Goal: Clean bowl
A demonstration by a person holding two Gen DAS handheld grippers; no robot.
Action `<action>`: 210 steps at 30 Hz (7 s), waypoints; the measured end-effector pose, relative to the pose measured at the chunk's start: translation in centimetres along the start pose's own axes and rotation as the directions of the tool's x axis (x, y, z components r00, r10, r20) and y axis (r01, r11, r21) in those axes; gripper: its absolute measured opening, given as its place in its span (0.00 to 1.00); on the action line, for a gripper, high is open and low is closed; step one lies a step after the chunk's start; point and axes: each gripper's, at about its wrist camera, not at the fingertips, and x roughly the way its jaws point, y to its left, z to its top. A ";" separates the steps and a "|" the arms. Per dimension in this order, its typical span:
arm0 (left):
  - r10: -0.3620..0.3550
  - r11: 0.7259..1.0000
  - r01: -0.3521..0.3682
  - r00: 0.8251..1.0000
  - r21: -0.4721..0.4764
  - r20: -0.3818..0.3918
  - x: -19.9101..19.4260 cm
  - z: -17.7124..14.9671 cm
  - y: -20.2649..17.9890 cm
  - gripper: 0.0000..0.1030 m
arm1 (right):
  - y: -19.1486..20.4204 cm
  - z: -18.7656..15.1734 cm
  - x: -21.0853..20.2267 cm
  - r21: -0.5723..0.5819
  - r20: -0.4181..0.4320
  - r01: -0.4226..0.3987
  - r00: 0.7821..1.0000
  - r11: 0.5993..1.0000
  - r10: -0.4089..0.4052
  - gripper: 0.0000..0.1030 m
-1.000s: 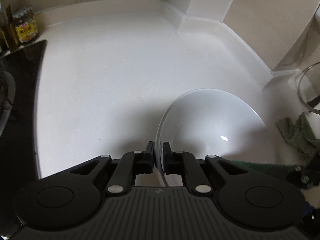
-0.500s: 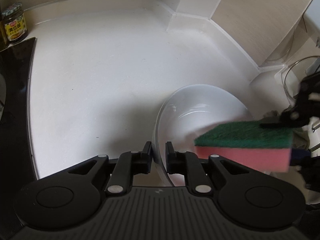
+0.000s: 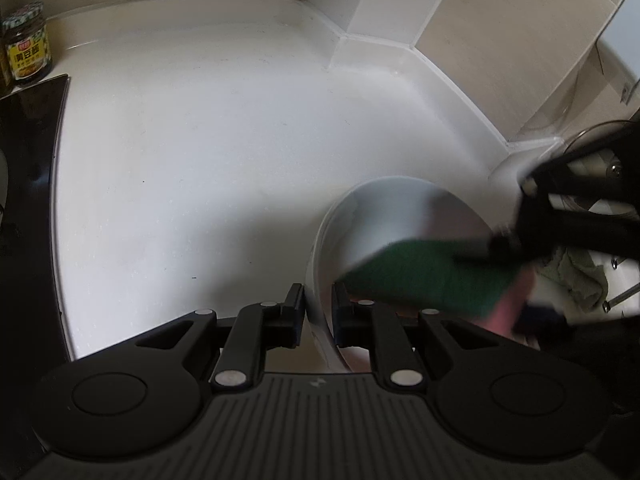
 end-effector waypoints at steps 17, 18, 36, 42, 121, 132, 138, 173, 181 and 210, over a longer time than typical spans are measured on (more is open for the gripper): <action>0.012 0.992 -0.011 1.000 0.124 -0.013 0.4 1.3 -0.6 0.06 | -6.0 -7.8 -3.8 0.569 0.195 -0.085 0.980 0.818 -0.034 0.26; 0.013 0.990 -0.011 1.000 0.139 -0.015 0.5 1.5 -0.6 0.06 | -7.0 -9.7 -4.4 0.669 0.213 -0.099 0.975 0.736 -0.063 0.26; -0.007 0.937 0.015 1.000 0.349 -0.023 1.5 3.3 -1.6 0.08 | -2.4 -23.5 0.1 0.893 0.442 -0.415 0.881 -0.174 0.167 0.27; 0.003 0.935 0.001 1.000 0.353 -0.011 1.6 3.5 -1.9 0.08 | -2.4 -23.9 0.4 0.854 0.477 -0.412 0.863 -0.318 0.163 0.30; 0.236 0.932 -0.208 0.970 0.298 -0.061 -4.1 0.0 -4.1 0.11 | 6.9 -25.4 -3.7 0.811 0.351 -0.438 0.895 -0.387 -0.277 0.26; 0.130 0.721 -0.009 0.984 0.693 -0.122 -3.4 1.4 -3.8 0.14 | 6.4 -23.1 -5.3 0.919 0.282 -0.331 0.932 -0.214 -0.229 0.26; 0.157 0.872 -0.097 0.984 0.480 -0.087 -4.5 1.2 -2.9 0.14 | 6.0 -23.5 -4.6 0.902 0.300 -0.357 0.923 -0.242 -0.242 0.26; 0.161 0.760 -0.094 0.986 0.643 -0.047 -6.1 -1.0 -5.3 0.11 | 4.6 -23.4 -4.6 0.941 0.332 -0.338 0.923 0.001 -0.194 0.26; 0.197 0.896 -0.172 0.980 0.408 -0.020 -6.8 -0.6 -4.8 0.15 | 3.9 -24.2 -3.5 0.919 0.355 -0.382 0.909 -0.096 -0.216 0.26; 0.197 0.881 -0.162 0.980 0.445 -0.034 -6.3 -1.4 -4.7 0.09 | 5.6 -24.5 -4.2 0.914 0.366 -0.392 0.907 -0.099 -0.210 0.26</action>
